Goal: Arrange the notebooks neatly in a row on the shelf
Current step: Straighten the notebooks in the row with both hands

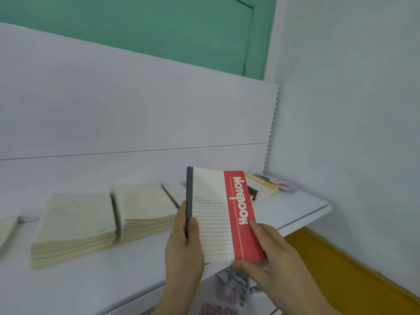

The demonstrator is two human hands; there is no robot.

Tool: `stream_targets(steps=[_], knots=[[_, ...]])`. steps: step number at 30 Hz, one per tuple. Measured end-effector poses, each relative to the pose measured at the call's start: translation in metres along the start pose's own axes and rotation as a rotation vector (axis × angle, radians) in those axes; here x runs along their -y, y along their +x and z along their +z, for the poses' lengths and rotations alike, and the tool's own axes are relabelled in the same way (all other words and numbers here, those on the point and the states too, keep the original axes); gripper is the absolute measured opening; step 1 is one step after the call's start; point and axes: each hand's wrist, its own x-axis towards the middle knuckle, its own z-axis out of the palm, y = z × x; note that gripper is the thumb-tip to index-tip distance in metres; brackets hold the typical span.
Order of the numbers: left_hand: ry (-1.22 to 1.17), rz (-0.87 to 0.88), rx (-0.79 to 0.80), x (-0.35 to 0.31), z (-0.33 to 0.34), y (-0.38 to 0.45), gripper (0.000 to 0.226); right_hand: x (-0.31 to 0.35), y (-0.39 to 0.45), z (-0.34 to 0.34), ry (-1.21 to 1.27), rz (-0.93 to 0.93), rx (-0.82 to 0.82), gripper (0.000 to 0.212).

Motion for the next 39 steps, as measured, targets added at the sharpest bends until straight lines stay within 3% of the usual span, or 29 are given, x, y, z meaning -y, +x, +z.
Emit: stream_targets(steps=[4, 8, 12, 17, 21, 24, 30, 39], knots=[[0.077, -0.005, 0.071, 0.000, 0.053, 0.010, 0.044, -0.054, 0.020, -0.016, -0.080, -0.032, -0.040, 0.095], [0.361, 0.106, 0.094, 0.011, 0.088, 0.038, 0.038, -0.095, 0.051, -0.018, -0.176, -0.069, -0.085, 0.098], [0.678, 0.191, 0.161, 0.019, 0.113, 0.072, 0.063, -0.125, 0.092, -0.012, -0.201, -0.072, -0.124, 0.098], [1.007, 0.243, 0.416, 0.022, 0.131, 0.112, 0.103, -0.170, 0.161, -0.001, -0.307, -0.165, -0.221, 0.085], [1.106, 0.181, 0.475, 0.038, 0.141, 0.147, 0.103, -0.193, 0.209, 0.011, -0.311, -0.318, -0.281, 0.078], [1.146, 0.137, 0.468, 0.052, 0.149, 0.164, 0.101, -0.201, 0.241, 0.021, -0.317, -0.393, -0.302, 0.076], [1.324, 0.084, 0.391, 0.068, 0.170, 0.186, 0.078, -0.231, 0.302, 0.046, -0.265, -0.515, -0.186, 0.078], [1.350, -0.039, 0.278, 0.078, 0.185, 0.191, 0.089, -0.254, 0.339, 0.061, -0.320, -0.657, -0.068, 0.063]])
